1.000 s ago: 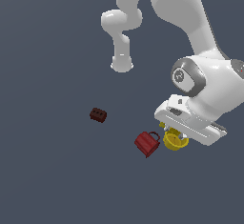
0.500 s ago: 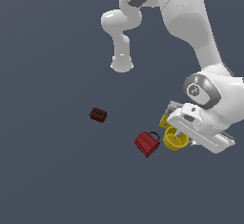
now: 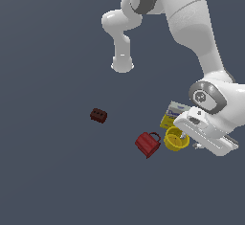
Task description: Pick up a designated object from a clutter of objects.
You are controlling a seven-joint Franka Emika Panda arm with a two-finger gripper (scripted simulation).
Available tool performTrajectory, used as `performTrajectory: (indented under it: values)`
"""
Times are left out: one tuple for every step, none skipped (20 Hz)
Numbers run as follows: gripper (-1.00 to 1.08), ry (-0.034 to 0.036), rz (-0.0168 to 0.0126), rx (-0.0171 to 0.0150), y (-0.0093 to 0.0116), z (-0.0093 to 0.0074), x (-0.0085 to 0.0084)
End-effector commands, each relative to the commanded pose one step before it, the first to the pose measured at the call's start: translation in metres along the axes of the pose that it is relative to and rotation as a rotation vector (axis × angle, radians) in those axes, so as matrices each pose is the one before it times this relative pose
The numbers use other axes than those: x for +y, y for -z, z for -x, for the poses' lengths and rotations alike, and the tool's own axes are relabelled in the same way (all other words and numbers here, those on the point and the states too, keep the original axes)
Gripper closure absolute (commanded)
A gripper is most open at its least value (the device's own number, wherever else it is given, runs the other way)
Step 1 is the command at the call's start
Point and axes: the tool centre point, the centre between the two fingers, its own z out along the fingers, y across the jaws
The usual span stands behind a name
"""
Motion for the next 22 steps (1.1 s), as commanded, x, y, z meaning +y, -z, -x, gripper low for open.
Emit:
performTrajectory:
  values:
    - [-0.2,-0.00785,-0.00048,0.00291,-0.00181,0.00201,-0.00249]
    - [-0.2,-0.00092,-0.00001,0.00034,-0.00032,0.00044,-0.00039]
    - [-0.2,-0.00046,-0.00001,0.00017,-0.00009,0.00006,-0.00008]
    - [-0.2,0.00313,0.00045,-0.00119,0.00032,-0.0001,0.00064]
    - [-0.2,0.0,0.0,0.0,-0.00051,0.00003,-0.00003]
    - [-0.2,0.0,0.0,0.0,-0.00154,0.0001,-0.00009]
    - [-0.2,-0.00045,-0.00006,0.00017,-0.00247,-0.0001,0.00003]
    - [-0.2,0.0,0.0,0.0,-0.00359,0.00023,-0.00018]
    - [-0.2,-0.00079,-0.00012,0.00029,-0.00444,-0.00014,0.00009]
    - [-0.2,-0.00045,-0.00008,0.00016,-0.00528,0.00011,-0.00002]
    - [-0.2,-0.00045,-0.00009,0.00016,-0.0045,0.00007,0.00004]
    - [-0.2,0.0,0.0,0.0,-0.00358,0.00027,-0.00007]
    - [-0.2,-0.00045,-0.0001,0.00015,-0.00245,-0.00007,0.00012]
    - [-0.2,0.0,0.0,0.0,-0.00154,0.00012,-0.00002]
    - [-0.2,0.0,0.0,0.0,-0.00051,0.00004,-0.00001]
    - [1.08,0.0,0.0,0.0,0.0,0.0,0.0]
    - [1.08,0.0,0.0,0.0,0.0,0.0,0.0]
    - [1.08,0.0,0.0,0.0,0.0,0.0,0.0]
    - [1.08,0.0,0.0,0.0,0.0,0.0,0.0]
    - [1.08,0.0,0.0,0.0,0.0,0.0,0.0]
    - [1.08,0.0,0.0,0.0,0.0,0.0,0.0]
    - [1.08,0.0,0.0,0.0,0.0,0.0,0.0]
